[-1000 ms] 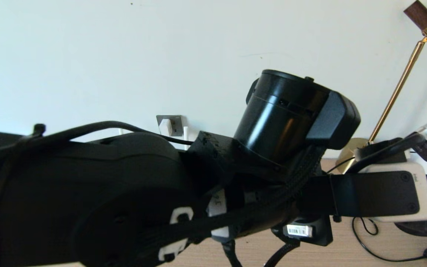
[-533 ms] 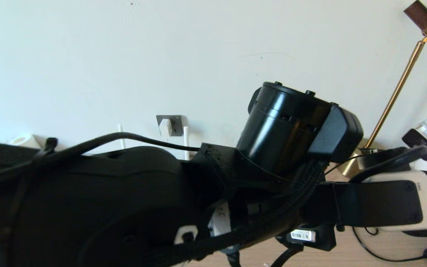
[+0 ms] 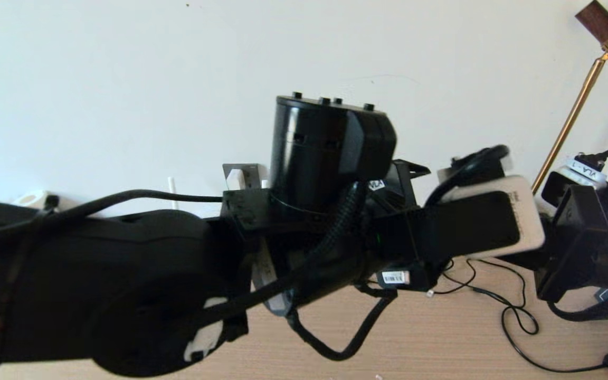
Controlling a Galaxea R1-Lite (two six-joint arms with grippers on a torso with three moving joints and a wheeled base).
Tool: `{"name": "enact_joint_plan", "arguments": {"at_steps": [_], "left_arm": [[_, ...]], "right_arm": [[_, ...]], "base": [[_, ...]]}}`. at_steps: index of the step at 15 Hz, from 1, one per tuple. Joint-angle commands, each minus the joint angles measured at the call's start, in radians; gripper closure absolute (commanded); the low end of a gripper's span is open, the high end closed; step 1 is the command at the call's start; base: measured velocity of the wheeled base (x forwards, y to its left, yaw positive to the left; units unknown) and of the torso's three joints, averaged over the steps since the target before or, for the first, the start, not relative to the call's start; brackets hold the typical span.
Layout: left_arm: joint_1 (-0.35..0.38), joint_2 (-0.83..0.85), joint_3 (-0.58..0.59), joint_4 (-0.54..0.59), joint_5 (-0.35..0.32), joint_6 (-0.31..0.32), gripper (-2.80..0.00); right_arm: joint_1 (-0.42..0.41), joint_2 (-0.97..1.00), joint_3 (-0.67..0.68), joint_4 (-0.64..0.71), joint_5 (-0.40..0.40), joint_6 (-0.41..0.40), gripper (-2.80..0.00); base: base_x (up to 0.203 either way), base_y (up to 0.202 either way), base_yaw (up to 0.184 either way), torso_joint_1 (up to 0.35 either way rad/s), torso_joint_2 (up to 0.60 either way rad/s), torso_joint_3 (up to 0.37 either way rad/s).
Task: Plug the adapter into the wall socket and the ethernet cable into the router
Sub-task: Hand it to the other hand
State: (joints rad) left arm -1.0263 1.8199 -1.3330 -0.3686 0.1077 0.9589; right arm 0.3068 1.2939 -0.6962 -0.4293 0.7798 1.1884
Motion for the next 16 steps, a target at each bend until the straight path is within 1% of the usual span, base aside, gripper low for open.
{"name": "enact_joint_plan", "arguments": {"at_steps": [1, 2, 3, 5, 6, 8, 9, 10, 12, 13, 16], "left_arm": [[0.059, -0.035, 0.076, -0.116, -0.087, 0.023, -2.80], [0.086, -0.046, 0.114, -0.171, -0.151, 0.036, -2.80], [0.115, -0.055, 0.159, -0.229, -0.212, 0.046, -2.80], [0.139, -0.082, 0.242, -0.304, -0.292, 0.050, -2.80], [0.147, -0.118, 0.298, -0.330, -0.322, 0.050, -2.80], [0.157, -0.202, 0.426, -0.351, -0.352, 0.051, -2.80], [0.160, -0.239, 0.473, -0.356, -0.364, 0.052, -2.80], [0.165, -0.255, 0.496, -0.359, -0.401, 0.054, -2.80], [0.202, -0.245, 0.506, -0.375, -0.532, 0.056, -2.80], [0.218, -0.223, 0.504, -0.401, -0.566, 0.056, -2.80], [0.222, -0.135, 0.482, -0.565, -0.624, 0.054, -2.80]], "right_arm": [[-0.001, 0.036, -0.016, -0.003, 0.051, 0.058, 0.00], [-0.007, 0.043, -0.024, -0.004, 0.111, 0.106, 0.00], [-0.010, 0.060, -0.041, -0.005, 0.152, 0.139, 0.00], [-0.011, 0.087, -0.069, -0.004, 0.164, 0.148, 0.00], [-0.012, 0.097, -0.078, -0.003, 0.167, 0.159, 0.00], [-0.025, 0.120, -0.102, -0.005, 0.172, 0.199, 0.00], [-0.030, 0.131, -0.117, -0.005, 0.188, 0.221, 0.00], [-0.035, 0.140, -0.134, -0.005, 0.219, 0.248, 0.00], [-0.037, 0.151, -0.179, -0.005, 0.251, 0.317, 0.00], [-0.037, 0.155, -0.194, -0.004, 0.252, 0.328, 0.00], [-0.040, 0.183, -0.204, 0.002, 0.252, 0.330, 0.00]], "base": [[0.000, 0.000, 0.000, 0.000, 0.00, 0.000], [0.000, 0.000, 0.000, 0.000, 0.00, 0.000], [0.000, 0.000, 0.000, 0.000, 0.00, 0.000], [0.000, 0.000, 0.000, 0.000, 0.00, 0.000], [0.000, 0.000, 0.000, 0.000, 0.00, 0.000], [0.000, 0.000, 0.000, 0.000, 0.00, 0.000], [0.000, 0.000, 0.000, 0.000, 0.00, 0.000], [0.000, 0.000, 0.000, 0.000, 0.00, 0.000], [0.000, 0.000, 0.000, 0.000, 0.00, 0.000], [0.000, 0.000, 0.000, 0.000, 0.00, 0.000], [0.000, 0.000, 0.000, 0.000, 0.00, 0.000]]}}
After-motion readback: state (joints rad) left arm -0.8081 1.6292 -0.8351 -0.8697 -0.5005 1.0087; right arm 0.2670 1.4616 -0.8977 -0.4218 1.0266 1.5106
